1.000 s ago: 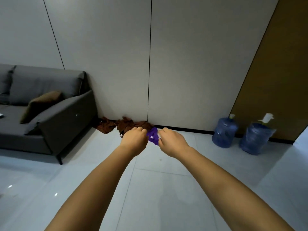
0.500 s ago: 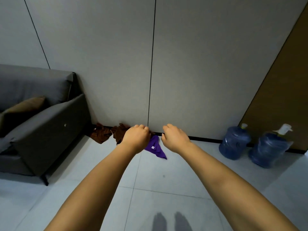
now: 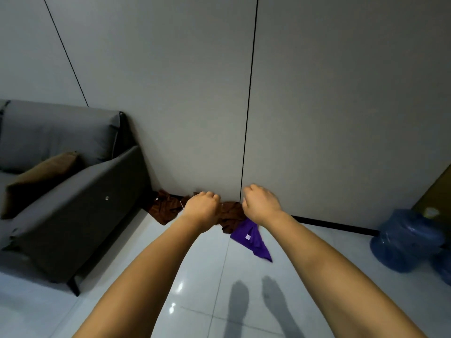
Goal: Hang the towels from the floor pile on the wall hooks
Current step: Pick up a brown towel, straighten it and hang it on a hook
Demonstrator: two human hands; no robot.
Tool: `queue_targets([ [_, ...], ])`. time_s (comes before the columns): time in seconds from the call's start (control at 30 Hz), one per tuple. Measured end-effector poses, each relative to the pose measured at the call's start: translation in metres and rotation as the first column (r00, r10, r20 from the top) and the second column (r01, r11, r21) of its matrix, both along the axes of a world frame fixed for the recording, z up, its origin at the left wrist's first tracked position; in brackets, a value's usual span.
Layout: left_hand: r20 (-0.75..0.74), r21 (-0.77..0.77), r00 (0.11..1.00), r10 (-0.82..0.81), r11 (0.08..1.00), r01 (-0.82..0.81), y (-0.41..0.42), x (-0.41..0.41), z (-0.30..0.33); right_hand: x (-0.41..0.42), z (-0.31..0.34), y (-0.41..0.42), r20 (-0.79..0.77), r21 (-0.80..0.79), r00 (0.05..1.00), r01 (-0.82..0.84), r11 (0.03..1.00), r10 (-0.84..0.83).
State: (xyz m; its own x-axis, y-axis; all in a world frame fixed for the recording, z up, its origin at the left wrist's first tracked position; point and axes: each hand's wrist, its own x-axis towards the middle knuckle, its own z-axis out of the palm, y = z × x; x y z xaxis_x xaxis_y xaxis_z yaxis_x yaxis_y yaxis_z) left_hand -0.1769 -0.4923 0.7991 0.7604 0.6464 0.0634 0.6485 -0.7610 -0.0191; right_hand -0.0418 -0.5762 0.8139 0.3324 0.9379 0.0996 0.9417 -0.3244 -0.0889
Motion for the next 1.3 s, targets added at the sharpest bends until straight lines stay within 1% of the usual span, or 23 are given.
queue_targets([
  [0.1,0.007,-0.027,0.999,0.038,0.999,-0.038,0.048,0.031,-0.002,0.039,0.0,0.05,0.0,-0.004,1.0,-0.002,1.0,0.002],
  [0.17,0.005,-0.029,1.0,0.031,0.999,-0.03,0.07,0.043,-0.005,0.056,0.0,0.076,-0.022,0.008,1.0,0.015,1.0,-0.015],
  [0.3,-0.046,-0.014,0.999,0.003,1.0,-0.004,0.119,0.063,-0.02,0.074,-0.013,0.129,-0.026,-0.016,1.0,-0.003,1.0,0.002],
  [0.4,-0.037,-0.029,0.999,0.023,0.999,-0.024,0.154,0.075,-0.031,0.078,-0.028,0.16,-0.035,-0.052,0.999,-0.024,0.998,0.023],
  [0.5,-0.063,-0.034,0.998,-0.019,0.999,0.017,0.195,0.096,-0.046,0.092,-0.045,0.2,-0.014,-0.071,0.999,-0.036,0.997,0.035],
  [0.67,-0.063,-0.059,0.995,-0.071,0.996,0.067,0.301,0.127,-0.067,0.119,-0.066,0.302,-0.024,-0.081,1.0,0.007,0.997,-0.008],
  [0.77,-0.041,-0.073,0.997,-0.069,0.995,0.066,0.369,0.145,-0.073,0.136,-0.075,0.363,-0.065,-0.083,0.997,0.045,0.996,-0.05],
  [0.8,-0.034,-0.085,0.997,-0.066,0.994,0.063,0.388,0.149,-0.076,0.141,-0.078,0.379,-0.073,-0.074,0.995,0.056,0.996,-0.062],
  [0.9,-0.027,-0.087,0.993,-0.111,0.99,0.108,0.44,0.167,-0.091,0.161,-0.099,0.421,-0.081,0.05,0.995,0.063,0.997,-0.058],
  [0.93,-0.015,-0.092,0.993,-0.115,0.989,0.113,0.455,0.176,-0.099,0.169,-0.11,0.433,-0.084,0.031,0.993,0.081,0.996,-0.078],
  [1.0,0.008,-0.101,0.995,-0.097,0.99,0.098,0.476,0.19,-0.118,0.183,-0.133,0.447,-0.107,-0.015,0.988,0.11,0.994,-0.111],
  [1.07,-0.003,-0.12,0.996,-0.088,0.989,0.087,0.489,0.206,-0.152,0.199,-0.171,0.459,-0.132,-0.015,0.981,0.139,0.99,-0.14],
  [1.13,-0.049,-0.127,0.99,-0.131,0.984,0.124,0.494,0.22,-0.198,0.211,-0.222,0.468,-0.126,-0.045,0.98,0.151,0.987,-0.156],
  [1.17,-0.045,-0.131,0.983,-0.178,0.977,0.171,0.494,0.224,-0.22,0.215,-0.245,0.47,-0.122,-0.056,0.98,0.153,0.987,-0.159],
  [1.23,-0.022,-0.083,0.963,-0.267,0.961,0.265,0.495,0.234,-0.288,0.228,-0.312,0.475,-0.088,0.009,0.988,0.128,0.992,-0.127],
  [1.3,-0.044,-0.047,0.955,-0.294,0.955,0.292,0.495,0.242,-0.365,0.237,-0.382,0.475,-0.07,0.015,0.99,0.123,0.992,-0.122],
])
